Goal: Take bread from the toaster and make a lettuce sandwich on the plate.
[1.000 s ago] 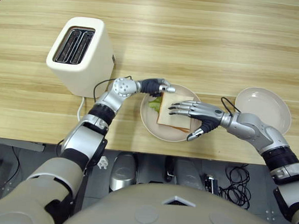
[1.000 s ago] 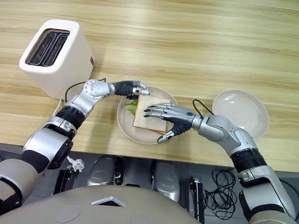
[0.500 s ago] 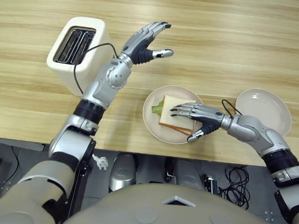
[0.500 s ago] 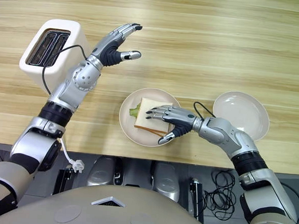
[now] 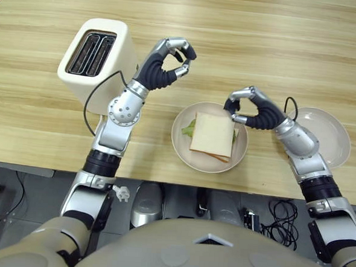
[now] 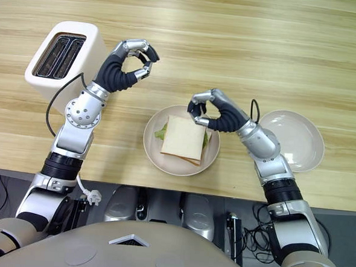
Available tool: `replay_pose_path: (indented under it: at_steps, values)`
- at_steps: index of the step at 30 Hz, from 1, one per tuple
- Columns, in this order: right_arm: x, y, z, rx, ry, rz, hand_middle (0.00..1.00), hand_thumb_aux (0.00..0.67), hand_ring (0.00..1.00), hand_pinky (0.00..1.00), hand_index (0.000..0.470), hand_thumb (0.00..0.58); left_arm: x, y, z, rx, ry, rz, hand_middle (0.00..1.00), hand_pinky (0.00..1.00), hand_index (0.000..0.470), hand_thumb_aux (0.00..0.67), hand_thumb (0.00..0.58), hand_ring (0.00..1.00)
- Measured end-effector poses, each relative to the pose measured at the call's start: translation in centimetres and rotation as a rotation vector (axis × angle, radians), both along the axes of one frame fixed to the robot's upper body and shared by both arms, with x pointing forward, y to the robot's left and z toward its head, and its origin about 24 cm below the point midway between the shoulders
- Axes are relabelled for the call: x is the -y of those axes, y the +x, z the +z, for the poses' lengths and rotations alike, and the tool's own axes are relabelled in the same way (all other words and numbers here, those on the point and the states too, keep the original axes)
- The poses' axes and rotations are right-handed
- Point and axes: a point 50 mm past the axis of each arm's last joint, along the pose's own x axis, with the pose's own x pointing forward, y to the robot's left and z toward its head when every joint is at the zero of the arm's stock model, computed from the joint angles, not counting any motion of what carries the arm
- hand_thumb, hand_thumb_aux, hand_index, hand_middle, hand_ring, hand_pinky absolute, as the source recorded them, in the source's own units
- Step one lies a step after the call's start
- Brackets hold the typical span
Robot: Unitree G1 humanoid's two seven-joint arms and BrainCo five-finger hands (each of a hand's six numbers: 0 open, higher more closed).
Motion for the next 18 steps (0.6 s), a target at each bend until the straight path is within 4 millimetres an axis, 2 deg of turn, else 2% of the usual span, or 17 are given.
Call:
replay_pose_path:
  at_steps: [5,7,12,15,18]
  values:
    - [1.8,-0.5,-1.0,-0.137,0.016,-0.001,1.0,0.67,1.0,1.0,0.46,0.58,-0.5,-1.4,-1.1,-0.072,0.015,-0.063,1.0,1.0,0.46,0.67,0.58,1.0]
    - [2.7,-1.1,-1.8,-0.212,-0.003,0.007,1.0,0.67,1.0,1.0,0.46,0.58,-0.9,-2.2,-2.1,-0.119,0.074,-0.107,1.0,1.0,0.46,0.67,0.58,1.0]
    - [4.1,-2.4,-2.9,-0.371,-0.05,0.071,1.0,0.67,1.0,1.0,0.46,0.58,-1.8,-3.5,-2.9,-0.18,0.206,-0.225,1.0,1.0,0.46,0.67,0.58,1.0]
    - [4.7,-3.3,-3.8,-0.485,-0.123,0.124,1.0,0.67,1.0,1.0,0.46,0.58,-2.6,-4.6,-3.7,-0.228,0.273,-0.283,1.0,1.0,0.46,0.67,0.58,1.0]
    - [6.1,-3.9,-5.1,-0.597,-0.238,0.117,1.0,0.67,1.0,1.0,0.46,0.58,-3.4,-5.8,-5.2,-0.3,0.337,-0.304,1.0,1.0,0.46,0.67,0.58,1.0]
